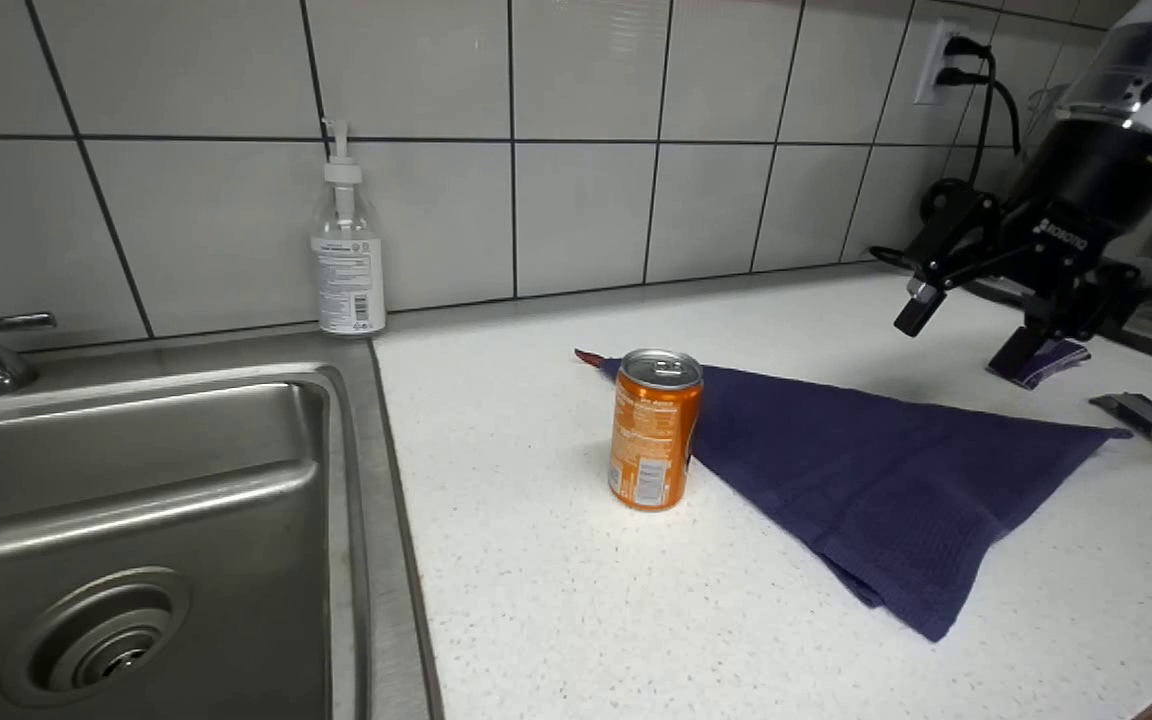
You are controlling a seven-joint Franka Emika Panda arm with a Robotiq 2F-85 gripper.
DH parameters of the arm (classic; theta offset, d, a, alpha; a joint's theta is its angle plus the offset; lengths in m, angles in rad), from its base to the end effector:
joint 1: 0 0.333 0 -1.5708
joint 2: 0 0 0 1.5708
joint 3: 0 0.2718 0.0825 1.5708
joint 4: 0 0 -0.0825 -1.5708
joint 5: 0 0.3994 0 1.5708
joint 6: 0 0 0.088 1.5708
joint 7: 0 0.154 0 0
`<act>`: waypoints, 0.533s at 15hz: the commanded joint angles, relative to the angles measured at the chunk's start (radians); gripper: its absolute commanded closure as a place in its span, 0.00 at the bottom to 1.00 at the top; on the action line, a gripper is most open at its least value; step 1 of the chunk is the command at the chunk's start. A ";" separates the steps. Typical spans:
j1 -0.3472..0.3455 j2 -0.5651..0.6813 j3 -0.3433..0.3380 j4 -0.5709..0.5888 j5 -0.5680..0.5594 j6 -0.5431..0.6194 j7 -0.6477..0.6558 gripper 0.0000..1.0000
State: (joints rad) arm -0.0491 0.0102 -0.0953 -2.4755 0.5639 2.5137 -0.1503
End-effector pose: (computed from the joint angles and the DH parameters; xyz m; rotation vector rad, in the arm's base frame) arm 0.4852 -0.0603 0.1881 -2.7425 0.6277 -0.1079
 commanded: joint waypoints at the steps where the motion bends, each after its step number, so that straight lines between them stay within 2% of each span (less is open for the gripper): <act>1: -0.009 0.072 0.019 0.109 0.025 -0.022 -0.142 0.00; 8: -0.039 0.188 0.069 0.261 0.061 -0.042 -0.382 0.00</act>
State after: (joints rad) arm -0.0525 0.1409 -0.0650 -2.2976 0.5939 2.5092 -0.4321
